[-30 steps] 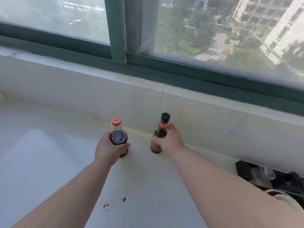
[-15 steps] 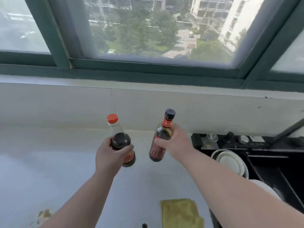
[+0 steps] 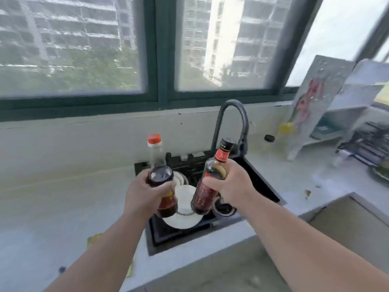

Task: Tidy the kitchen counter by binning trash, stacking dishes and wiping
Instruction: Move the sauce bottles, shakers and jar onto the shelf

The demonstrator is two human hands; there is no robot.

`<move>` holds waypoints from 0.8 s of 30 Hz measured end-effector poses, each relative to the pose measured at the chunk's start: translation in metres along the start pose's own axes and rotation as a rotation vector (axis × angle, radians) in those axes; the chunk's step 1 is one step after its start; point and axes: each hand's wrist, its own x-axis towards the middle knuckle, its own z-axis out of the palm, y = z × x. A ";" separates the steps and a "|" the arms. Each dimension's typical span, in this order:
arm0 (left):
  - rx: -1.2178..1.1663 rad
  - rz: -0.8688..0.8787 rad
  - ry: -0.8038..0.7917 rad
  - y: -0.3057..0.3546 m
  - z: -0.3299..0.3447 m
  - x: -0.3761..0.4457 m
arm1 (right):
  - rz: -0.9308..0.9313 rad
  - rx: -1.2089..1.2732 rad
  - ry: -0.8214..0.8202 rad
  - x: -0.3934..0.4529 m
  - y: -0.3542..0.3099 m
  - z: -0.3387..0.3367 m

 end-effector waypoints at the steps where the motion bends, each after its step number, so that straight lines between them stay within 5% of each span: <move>1: -0.018 0.005 -0.032 0.008 0.023 -0.013 | 0.021 -0.012 0.033 -0.013 0.011 -0.028; 10: -0.088 0.128 -0.325 0.098 0.203 -0.092 | 0.159 -0.001 0.325 -0.096 0.090 -0.242; 24: -0.098 0.204 -0.584 0.183 0.424 -0.061 | 0.267 0.067 0.576 -0.045 0.185 -0.403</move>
